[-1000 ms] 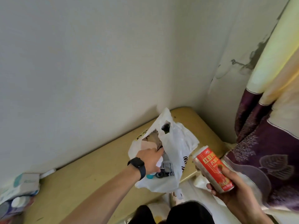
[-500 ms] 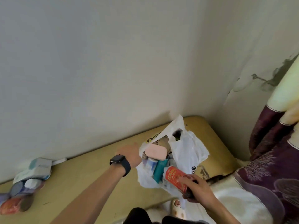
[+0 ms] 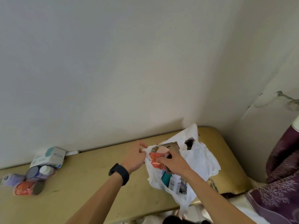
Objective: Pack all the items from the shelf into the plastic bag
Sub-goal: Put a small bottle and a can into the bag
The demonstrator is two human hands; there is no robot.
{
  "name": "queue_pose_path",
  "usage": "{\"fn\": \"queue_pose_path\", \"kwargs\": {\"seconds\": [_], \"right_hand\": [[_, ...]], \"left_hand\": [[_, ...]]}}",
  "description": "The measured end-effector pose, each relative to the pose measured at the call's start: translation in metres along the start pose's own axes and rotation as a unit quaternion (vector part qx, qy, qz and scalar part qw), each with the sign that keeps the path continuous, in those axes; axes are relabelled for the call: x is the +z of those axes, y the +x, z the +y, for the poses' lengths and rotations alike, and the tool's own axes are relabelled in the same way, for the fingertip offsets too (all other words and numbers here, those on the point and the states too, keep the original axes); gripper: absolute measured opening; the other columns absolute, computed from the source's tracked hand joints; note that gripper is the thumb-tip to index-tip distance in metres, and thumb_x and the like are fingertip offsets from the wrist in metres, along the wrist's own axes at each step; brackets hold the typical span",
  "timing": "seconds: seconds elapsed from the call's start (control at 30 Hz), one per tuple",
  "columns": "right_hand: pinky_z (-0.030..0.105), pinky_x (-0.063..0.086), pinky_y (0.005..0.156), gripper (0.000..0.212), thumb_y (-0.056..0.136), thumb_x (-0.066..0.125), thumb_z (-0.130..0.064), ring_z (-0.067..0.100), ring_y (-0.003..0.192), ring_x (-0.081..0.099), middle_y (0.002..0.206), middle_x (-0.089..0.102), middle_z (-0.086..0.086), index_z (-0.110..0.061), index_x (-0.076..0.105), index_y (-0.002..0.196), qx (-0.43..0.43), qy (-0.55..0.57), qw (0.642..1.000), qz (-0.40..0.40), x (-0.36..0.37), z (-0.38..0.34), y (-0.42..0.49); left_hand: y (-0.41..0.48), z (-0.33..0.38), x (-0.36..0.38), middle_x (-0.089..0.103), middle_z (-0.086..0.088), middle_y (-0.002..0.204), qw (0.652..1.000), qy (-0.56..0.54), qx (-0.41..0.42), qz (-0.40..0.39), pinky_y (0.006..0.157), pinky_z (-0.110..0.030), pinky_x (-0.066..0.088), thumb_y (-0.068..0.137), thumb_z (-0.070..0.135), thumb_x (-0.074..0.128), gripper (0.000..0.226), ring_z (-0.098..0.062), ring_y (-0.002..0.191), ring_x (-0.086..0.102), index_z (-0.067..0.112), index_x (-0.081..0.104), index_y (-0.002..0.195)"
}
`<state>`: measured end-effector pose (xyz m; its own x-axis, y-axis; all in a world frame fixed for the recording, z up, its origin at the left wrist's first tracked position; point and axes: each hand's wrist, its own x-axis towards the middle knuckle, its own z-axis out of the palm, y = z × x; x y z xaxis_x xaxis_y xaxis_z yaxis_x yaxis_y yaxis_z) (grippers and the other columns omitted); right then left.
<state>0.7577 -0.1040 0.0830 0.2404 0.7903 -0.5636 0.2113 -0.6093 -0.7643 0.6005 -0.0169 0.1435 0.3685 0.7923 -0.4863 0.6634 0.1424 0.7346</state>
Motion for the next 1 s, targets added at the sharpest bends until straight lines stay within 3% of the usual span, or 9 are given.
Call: {"fn": "queue_pose_path", "kwargs": {"seconds": [0.13, 0.23, 0.4, 0.5, 0.6, 0.67, 0.8, 0.9, 1.0], "right_hand": [[0.036, 0.055, 0.091, 0.051, 0.061, 0.071, -0.059, 0.016, 0.102, 0.058, 0.108, 0.059, -0.008, -0.038, 0.052, 0.104, -0.053, -0.117, 0.992, -0.017, 0.006, 0.004, 0.03], [0.033, 0.05, 0.098, 0.057, 0.075, 0.071, -0.053, 0.018, 0.118, 0.052, 0.132, 0.049, -0.005, -0.035, 0.047, 0.124, -0.09, -0.157, 0.982, 0.057, 0.003, 0.02, 0.029], [0.029, 0.057, 0.062, 0.087, 0.088, 0.061, -0.048, 0.021, 0.096, 0.064, 0.161, 0.0, 0.001, -0.028, 0.006, 0.152, -0.052, -0.343, 0.912, 0.219, -0.025, 0.054, 0.012], [0.028, 0.047, 0.055, 0.086, 0.091, 0.055, -0.025, 0.021, 0.083, 0.062, 0.15, 0.03, 0.012, -0.021, -0.002, 0.155, 0.046, -0.419, 0.884, 0.202, -0.05, 0.073, 0.011], [0.032, 0.054, 0.075, 0.034, 0.1, 0.038, -0.024, 0.022, 0.094, 0.064, 0.115, 0.064, 0.007, -0.013, 0.048, 0.132, 0.094, -0.413, 0.886, 0.188, -0.075, 0.071, 0.007], [0.034, 0.059, 0.073, 0.028, 0.102, 0.035, -0.029, 0.02, 0.082, 0.065, 0.095, 0.067, 0.005, -0.014, 0.055, 0.116, 0.065, -0.35, 0.904, 0.237, -0.092, 0.066, 0.007], [0.045, 0.048, 0.098, 0.073, 0.085, 0.047, -0.071, 0.029, 0.121, 0.05, 0.133, 0.052, 0.008, -0.022, 0.04, 0.138, 0.049, -0.374, 0.896, 0.234, -0.116, 0.05, 0.005], [0.045, 0.047, 0.096, 0.108, 0.053, 0.035, -0.102, 0.028, 0.119, 0.05, 0.132, 0.054, 0.005, -0.025, 0.051, 0.127, 0.105, -0.407, 0.898, 0.129, -0.102, 0.056, 0.006], [0.041, 0.046, 0.095, 0.068, 0.076, 0.055, -0.071, 0.025, 0.116, 0.05, 0.124, 0.056, 0.003, -0.027, 0.048, 0.128, 0.105, -0.46, 0.879, 0.071, -0.08, 0.081, 0.0]], "left_hand": [[0.001, 0.008, 0.005, 0.059, -0.016, 0.097, 0.984, -0.168, -0.062, 0.023, 0.069, -0.043, 0.056, 0.093, -0.004, 0.037, 0.026, -0.024, 0.064, 0.062, 0.015, 0.052, 0.105], [0.001, 0.01, 0.001, 0.058, -0.011, 0.07, 0.965, -0.246, -0.083, 0.026, 0.055, -0.035, 0.046, 0.097, -0.002, 0.038, 0.025, -0.018, 0.048, 0.051, 0.014, 0.053, 0.11], [0.002, 0.01, -0.003, 0.047, -0.006, 0.061, 0.96, -0.269, -0.079, 0.009, 0.059, -0.034, 0.043, 0.09, -0.009, 0.043, 0.038, -0.015, 0.05, 0.044, 0.014, 0.057, 0.116], [0.003, 0.014, -0.002, 0.045, -0.006, 0.065, 0.957, -0.277, -0.083, 0.019, 0.053, -0.031, 0.043, 0.088, -0.012, 0.039, 0.041, -0.013, 0.051, 0.041, 0.012, 0.06, 0.114], [0.004, 0.023, -0.006, 0.045, -0.006, 0.069, 0.956, -0.281, -0.083, 0.031, 0.05, -0.029, 0.041, 0.088, -0.013, 0.036, 0.04, -0.013, 0.051, 0.039, 0.009, 0.06, 0.11], [0.01, 0.033, -0.014, 0.042, -0.006, 0.067, 0.952, -0.293, -0.084, 0.037, 0.047, -0.028, 0.038, 0.087, -0.014, 0.033, 0.039, -0.013, 0.049, 0.036, 0.006, 0.059, 0.108], [0.024, 0.05, -0.024, 0.039, -0.004, 0.062, 0.956, -0.28, -0.077, 0.04, 0.044, -0.029, 0.036, 0.087, -0.015, 0.032, 0.037, -0.015, 0.048, 0.036, 0.005, 0.057, 0.106], [0.023, 0.053, -0.014, 0.039, -0.004, 0.06, 0.955, -0.284, -0.083, 0.027, 0.043, -0.028, 0.035, 0.087, -0.014, 0.034, 0.035, -0.014, 0.048, 0.036, 0.004, 0.057, 0.107], [0.022, 0.056, -0.007, 0.04, -0.005, 0.064, 0.954, -0.291, -0.076, 0.019, 0.041, -0.026, 0.035, 0.088, -0.013, 0.036, 0.033, -0.013, 0.049, 0.036, 0.005, 0.057, 0.106]]}}
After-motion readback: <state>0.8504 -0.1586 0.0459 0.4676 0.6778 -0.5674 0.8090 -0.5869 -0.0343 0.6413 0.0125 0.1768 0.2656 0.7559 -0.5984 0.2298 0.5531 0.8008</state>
